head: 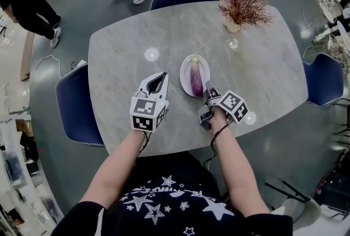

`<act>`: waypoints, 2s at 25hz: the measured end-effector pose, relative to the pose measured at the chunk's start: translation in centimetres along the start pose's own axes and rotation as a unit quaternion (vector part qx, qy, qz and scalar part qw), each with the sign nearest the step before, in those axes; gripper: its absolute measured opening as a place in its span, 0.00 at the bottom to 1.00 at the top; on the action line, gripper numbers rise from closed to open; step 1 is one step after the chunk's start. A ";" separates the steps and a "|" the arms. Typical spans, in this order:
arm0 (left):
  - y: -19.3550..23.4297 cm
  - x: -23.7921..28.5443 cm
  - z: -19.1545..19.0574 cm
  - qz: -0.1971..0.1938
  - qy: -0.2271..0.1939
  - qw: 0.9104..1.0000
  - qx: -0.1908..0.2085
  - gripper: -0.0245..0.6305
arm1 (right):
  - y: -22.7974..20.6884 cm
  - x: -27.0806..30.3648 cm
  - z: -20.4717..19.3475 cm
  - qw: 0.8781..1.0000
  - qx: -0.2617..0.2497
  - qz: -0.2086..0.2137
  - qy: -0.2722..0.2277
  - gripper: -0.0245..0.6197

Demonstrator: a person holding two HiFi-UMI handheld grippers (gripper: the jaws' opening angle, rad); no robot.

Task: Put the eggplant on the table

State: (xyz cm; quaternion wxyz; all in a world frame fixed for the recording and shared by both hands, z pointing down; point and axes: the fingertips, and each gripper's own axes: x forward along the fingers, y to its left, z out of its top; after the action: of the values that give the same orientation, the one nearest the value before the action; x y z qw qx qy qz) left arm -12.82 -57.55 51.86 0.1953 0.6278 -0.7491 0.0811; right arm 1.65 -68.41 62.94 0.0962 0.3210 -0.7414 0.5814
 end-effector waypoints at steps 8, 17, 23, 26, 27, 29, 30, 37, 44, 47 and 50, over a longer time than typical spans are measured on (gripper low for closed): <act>-0.7 -1.0 0.3 0.008 0.003 1.000 -0.008 0.05 | 1.4 -2.3 1.9 0.999 -0.036 0.018 -0.027 0.19; 0.5 -4.9 1.4 -0.010 -0.022 1.000 -0.005 0.05 | 6.1 -4.2 -0.5 0.995 -0.057 0.055 -0.058 0.19; 4.7 -10.1 0.5 -0.028 -0.024 0.999 0.000 0.05 | 9.4 -4.8 -5.9 0.994 -0.047 0.056 -0.084 0.19; 7.1 -12.7 0.0 -0.034 -0.027 0.999 0.004 0.05 | 11.0 -4.8 -9.3 0.993 -0.057 0.056 -0.088 0.15; 7.8 -13.4 -0.1 -0.036 -0.029 0.999 0.005 0.05 | 11.6 -4.9 -10.3 0.993 -0.060 0.055 -0.090 0.14; 9.3 -14.8 -0.5 -0.040 -0.030 0.999 0.004 0.05 | 12.7 -4.9 -12.5 0.992 -0.062 0.056 -0.093 0.14; 10.0 -15.4 -0.7 -0.044 -0.031 0.999 0.002 0.05 | 13.3 -4.8 -13.5 0.992 -0.063 0.056 -0.095 0.14; 13.6 -19.1 -1.6 -0.081 -0.039 0.996 0.000 0.05 | 16.9 -6.2 -19.0 0.987 -0.074 0.060 -0.129 0.14; 12.7 -22.5 -1.9 -0.145 -0.047 0.988 0.022 0.05 | 17.6 -11.5 -23.1 0.980 -0.071 0.032 -0.184 0.10; 11.9 -23.8 -2.7 -0.165 -0.042 0.985 0.025 0.05 | 17.7 -13.7 -24.8 0.976 -0.061 0.024 -0.206 0.06; 10.4 -24.6 -3.5 -0.185 -0.036 0.982 0.026 0.05 | 17.8 -15.6 -25.9 0.974 -0.060 0.020 -0.216 0.06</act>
State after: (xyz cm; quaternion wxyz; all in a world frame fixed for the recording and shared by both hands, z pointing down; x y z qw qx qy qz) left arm -18.89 -31.80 46.63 0.1639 0.7630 -0.6239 0.0404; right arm -2.75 -36.70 48.55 -0.0592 0.4177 -0.7842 0.4550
